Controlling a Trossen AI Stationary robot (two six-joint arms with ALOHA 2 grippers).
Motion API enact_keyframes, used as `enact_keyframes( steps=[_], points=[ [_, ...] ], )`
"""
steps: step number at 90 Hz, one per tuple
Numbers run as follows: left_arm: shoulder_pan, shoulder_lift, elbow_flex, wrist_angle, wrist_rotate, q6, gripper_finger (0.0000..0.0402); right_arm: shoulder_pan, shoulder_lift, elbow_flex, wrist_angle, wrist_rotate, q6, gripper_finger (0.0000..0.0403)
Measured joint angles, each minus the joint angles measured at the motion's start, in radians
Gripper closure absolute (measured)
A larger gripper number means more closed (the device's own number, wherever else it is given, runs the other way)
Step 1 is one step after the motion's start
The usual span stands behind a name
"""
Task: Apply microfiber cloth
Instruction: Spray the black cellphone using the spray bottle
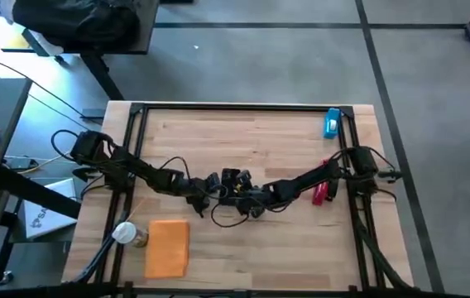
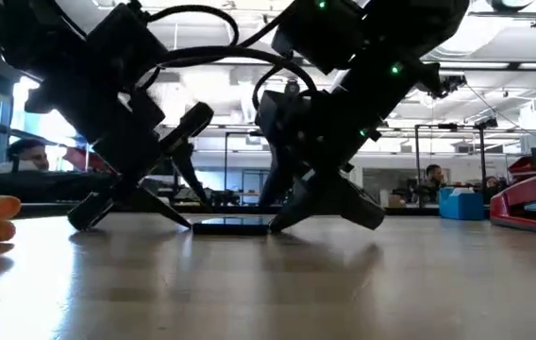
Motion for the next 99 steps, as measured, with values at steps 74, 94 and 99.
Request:
enact_keyframes(
  steps=[74,94,99],
  points=[
    [0.012,0.033,0.038,0.093,0.185,0.085,0.0283,-0.005,0.003,-0.004,0.072,-0.049,-0.042,0.0261],
    [0.003,0.041,0.053,0.194,0.117,-0.064,0.0283,0.012,0.008,-0.002,0.116,-0.034,-0.03,0.0261],
    [-0.002,0.042,0.053,0.209,0.084,-0.092,0.0283,0.019,0.008,-0.002,0.114,-0.027,-0.03,0.0261]
  ],
)
